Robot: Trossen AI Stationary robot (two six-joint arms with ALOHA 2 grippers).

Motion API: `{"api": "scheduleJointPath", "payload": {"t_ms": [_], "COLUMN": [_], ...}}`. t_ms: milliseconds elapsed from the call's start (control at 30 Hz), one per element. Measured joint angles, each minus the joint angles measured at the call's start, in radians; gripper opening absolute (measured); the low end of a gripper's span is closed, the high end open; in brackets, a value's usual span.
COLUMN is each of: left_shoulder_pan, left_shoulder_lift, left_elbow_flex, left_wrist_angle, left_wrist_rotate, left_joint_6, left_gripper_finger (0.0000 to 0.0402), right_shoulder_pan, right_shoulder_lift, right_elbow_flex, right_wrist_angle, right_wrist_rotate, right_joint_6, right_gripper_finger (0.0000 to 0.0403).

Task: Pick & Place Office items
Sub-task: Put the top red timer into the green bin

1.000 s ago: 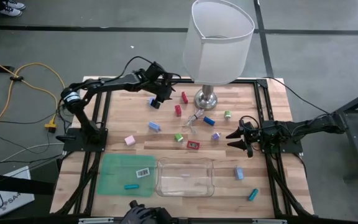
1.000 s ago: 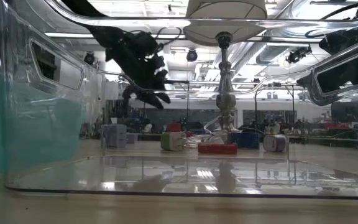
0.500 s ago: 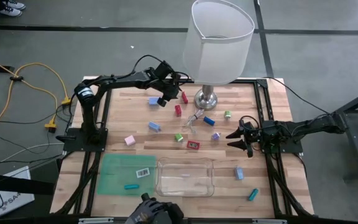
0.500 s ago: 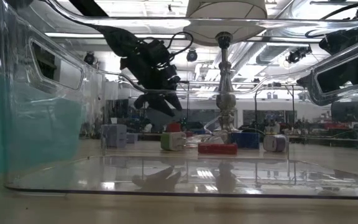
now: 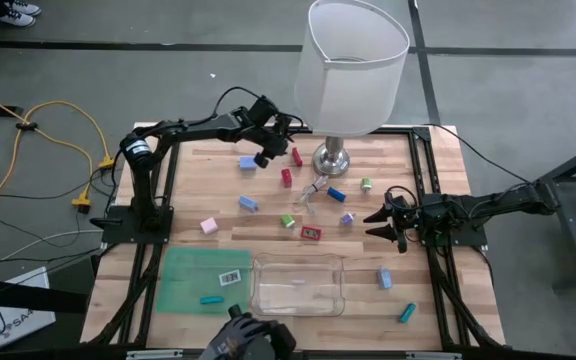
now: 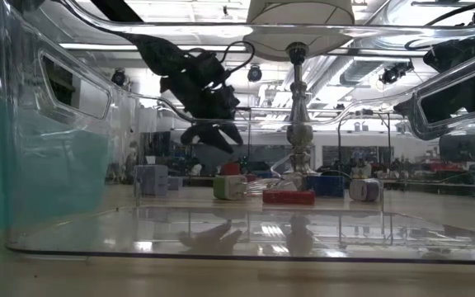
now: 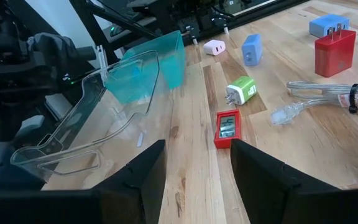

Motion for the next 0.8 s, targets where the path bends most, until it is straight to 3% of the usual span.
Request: {"api": "scheduleJointPath", "payload": {"t_ms": [800], "left_shoulder_pan": [0.012], "left_shoulder_lift": [0.072], "left_elbow_flex": [0.000], "left_wrist_angle": [0.273], "left_wrist_rotate": [0.101], "left_joint_6": [-0.067], "left_gripper_finger": [0.0195], "right_shoulder_pan": [0.000], "right_shoulder_lift": [0.000], "right_elbow_flex": [0.000], "right_wrist_angle": [-0.003], "right_wrist_rotate": [-0.001], "right_joint_6": [0.000], "right_gripper_finger": [0.0166]}}
